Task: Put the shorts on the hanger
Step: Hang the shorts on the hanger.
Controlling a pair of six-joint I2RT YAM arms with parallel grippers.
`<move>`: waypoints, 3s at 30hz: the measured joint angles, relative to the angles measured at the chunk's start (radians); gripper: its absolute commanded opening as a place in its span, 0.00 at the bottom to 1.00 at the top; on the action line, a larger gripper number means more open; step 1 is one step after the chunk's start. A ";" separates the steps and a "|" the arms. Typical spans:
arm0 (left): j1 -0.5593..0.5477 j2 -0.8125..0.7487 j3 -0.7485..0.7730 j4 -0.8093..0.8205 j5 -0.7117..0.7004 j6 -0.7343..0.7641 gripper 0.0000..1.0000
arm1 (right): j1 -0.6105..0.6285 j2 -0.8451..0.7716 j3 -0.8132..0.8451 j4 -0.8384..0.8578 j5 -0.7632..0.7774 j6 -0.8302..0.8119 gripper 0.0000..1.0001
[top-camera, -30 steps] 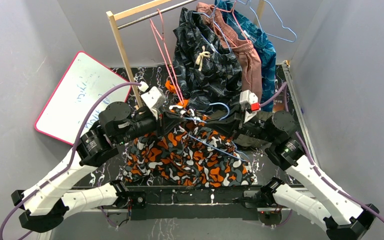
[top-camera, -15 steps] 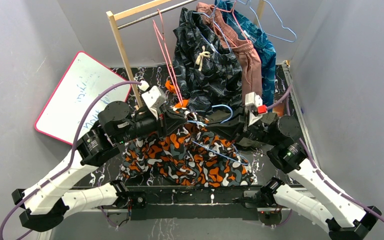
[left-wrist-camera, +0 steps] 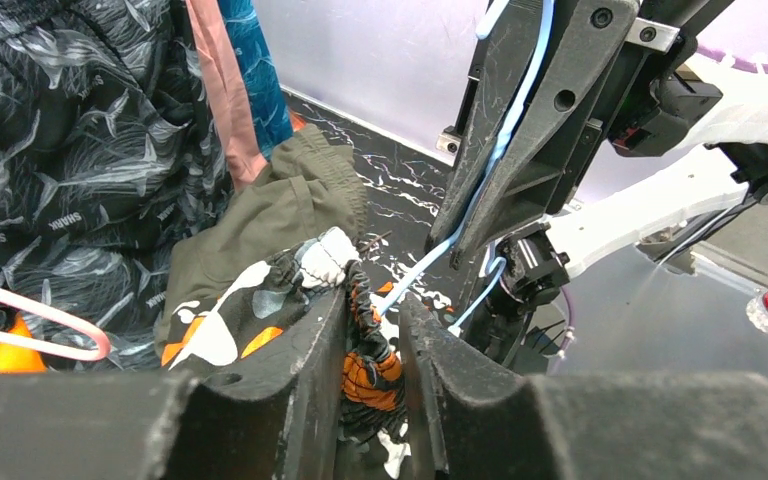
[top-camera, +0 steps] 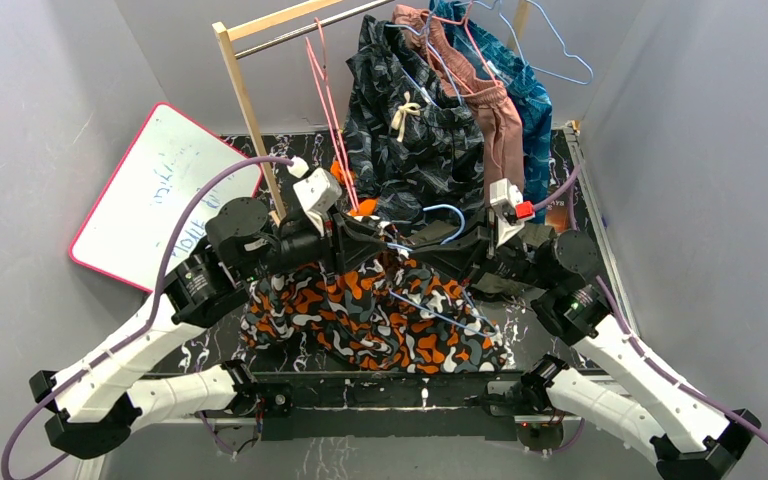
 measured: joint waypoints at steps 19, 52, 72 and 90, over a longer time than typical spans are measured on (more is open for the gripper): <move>0.000 -0.064 -0.019 0.029 -0.018 -0.015 0.98 | 0.001 -0.083 -0.070 0.062 0.107 0.052 0.00; 0.000 -0.405 -0.249 -0.091 -0.384 -0.101 0.89 | 0.006 -0.237 -0.074 -0.150 0.116 -0.045 0.00; 0.000 -0.307 -0.210 -0.080 -0.359 -0.040 0.02 | 0.006 -0.272 -0.048 -0.213 0.064 -0.053 0.00; 0.009 -0.282 -0.097 -0.067 -0.293 -0.010 0.00 | 0.006 -0.205 0.075 -0.323 0.043 -0.173 0.00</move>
